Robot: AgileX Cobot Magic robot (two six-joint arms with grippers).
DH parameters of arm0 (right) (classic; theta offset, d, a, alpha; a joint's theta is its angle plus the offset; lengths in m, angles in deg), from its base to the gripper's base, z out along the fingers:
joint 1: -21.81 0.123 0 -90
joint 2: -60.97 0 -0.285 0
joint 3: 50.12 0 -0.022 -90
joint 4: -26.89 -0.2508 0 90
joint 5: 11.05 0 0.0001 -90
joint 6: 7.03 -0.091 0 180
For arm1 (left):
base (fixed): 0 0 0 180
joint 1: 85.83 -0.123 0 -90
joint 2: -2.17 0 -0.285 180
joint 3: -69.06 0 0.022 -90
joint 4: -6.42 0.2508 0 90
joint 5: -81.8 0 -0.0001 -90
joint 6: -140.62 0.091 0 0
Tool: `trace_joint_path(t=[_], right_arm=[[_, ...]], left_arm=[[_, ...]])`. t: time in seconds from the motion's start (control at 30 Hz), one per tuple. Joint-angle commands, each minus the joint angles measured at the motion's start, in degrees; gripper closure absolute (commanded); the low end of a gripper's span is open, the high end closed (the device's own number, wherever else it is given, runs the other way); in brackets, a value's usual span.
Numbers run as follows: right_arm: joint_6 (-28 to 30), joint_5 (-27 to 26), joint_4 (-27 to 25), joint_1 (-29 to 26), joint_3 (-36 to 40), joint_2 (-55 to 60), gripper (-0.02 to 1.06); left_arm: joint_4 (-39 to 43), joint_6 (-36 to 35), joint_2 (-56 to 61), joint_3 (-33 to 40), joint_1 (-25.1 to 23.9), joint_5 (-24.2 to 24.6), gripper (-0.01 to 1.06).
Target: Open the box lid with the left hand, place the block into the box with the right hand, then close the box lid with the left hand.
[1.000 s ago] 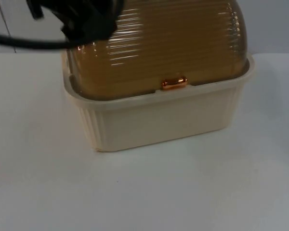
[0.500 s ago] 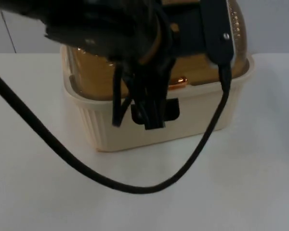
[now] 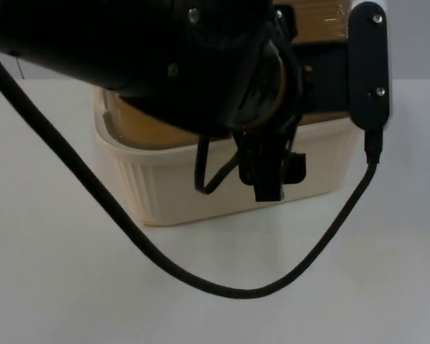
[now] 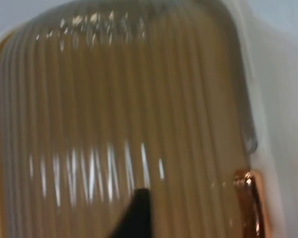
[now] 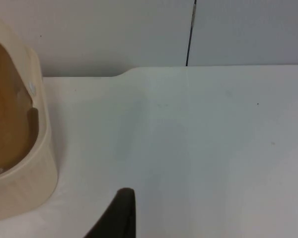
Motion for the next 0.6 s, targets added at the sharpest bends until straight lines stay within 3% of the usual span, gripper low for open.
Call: trace_joint_path(t=[0.0, 0.13, 0.17, 0.23, 0.27, 0.57], right_arm=[[0.0, -0.5, 0.4, 0.1, -0.3, -0.1, 0.00], [0.0, -0.5, 0.4, 0.1, -0.3, -0.1, 0.00], [0.0, -0.5, 0.4, 0.1, -0.3, -0.1, 0.00], [0.0, -0.5, 0.4, 0.1, -0.3, -0.1, 0.00], [0.0, -0.5, 0.4, 0.1, -0.3, -0.1, 0.00], [0.0, -0.5, 0.4, 0.1, -0.3, -0.1, 0.00]], left_arm=[[0.0, -1.0, -0.6, -0.3, 0.3, -0.8, 0.33], [0.0, -1.0, -1.7, -0.3, 0.2, -0.8, 0.79], [0.0, -1.0, -1.7, -0.3, 0.2, -0.8, 0.79], [0.4, -1.0, -2.4, -0.4, 0.2, -0.8, 1.00], [0.9, -1.2, -2.7, -0.4, 0.2, -1.1, 1.05], [3.2, -2.6, -5.4, -1.2, -2.4, -2.4, 1.05]])
